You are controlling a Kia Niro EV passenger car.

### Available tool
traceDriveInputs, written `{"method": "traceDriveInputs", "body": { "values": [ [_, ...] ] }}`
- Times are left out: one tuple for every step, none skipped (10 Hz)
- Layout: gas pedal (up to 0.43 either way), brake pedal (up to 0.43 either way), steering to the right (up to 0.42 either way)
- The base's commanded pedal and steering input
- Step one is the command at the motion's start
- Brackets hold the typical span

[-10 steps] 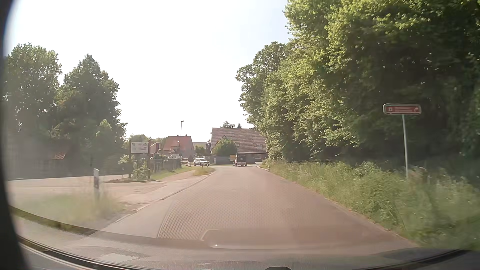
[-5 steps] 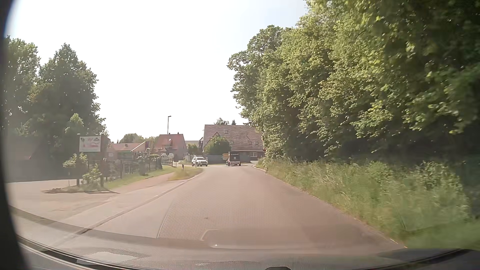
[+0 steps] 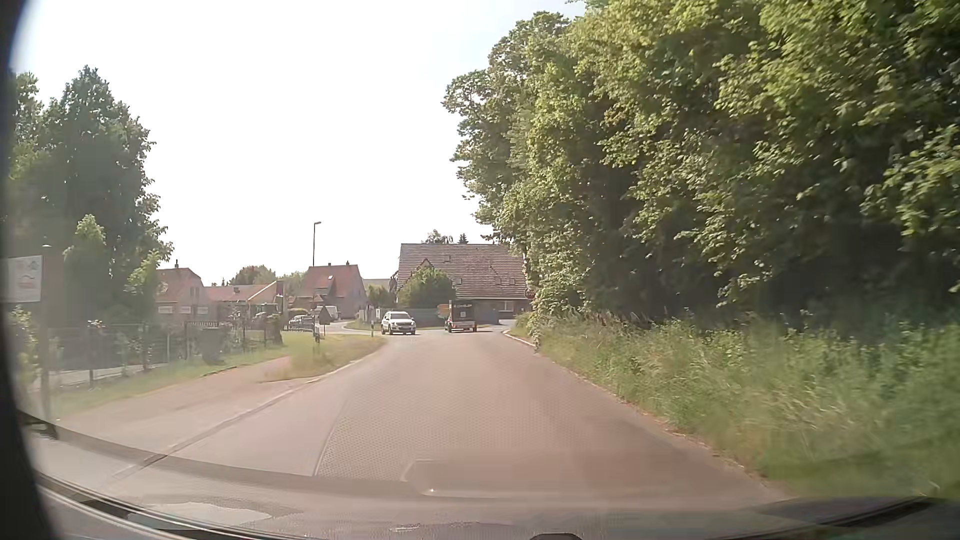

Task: Follow the waypoints while adhering to traffic rules and regulations

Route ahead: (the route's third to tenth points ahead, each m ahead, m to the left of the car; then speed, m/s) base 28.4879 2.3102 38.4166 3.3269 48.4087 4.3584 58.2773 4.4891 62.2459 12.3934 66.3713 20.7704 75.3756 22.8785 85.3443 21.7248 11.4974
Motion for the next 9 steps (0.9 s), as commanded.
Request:
{"method": "traceDriveInputs", "body": {
  "values": [
    [0.028,0.0,0.0],
    [0.008,0.0,-0.003],
    [0.0,0.0,-0.007],
    [0.0,0.0,-0.011],
    [0.0,0.0,-0.011],
    [0.0,0.0,-0.011],
    [0.0,0.0,-0.012],
    [0.0,0.0,-0.012],
    [0.0,0.0,-0.011]
  ]
}}
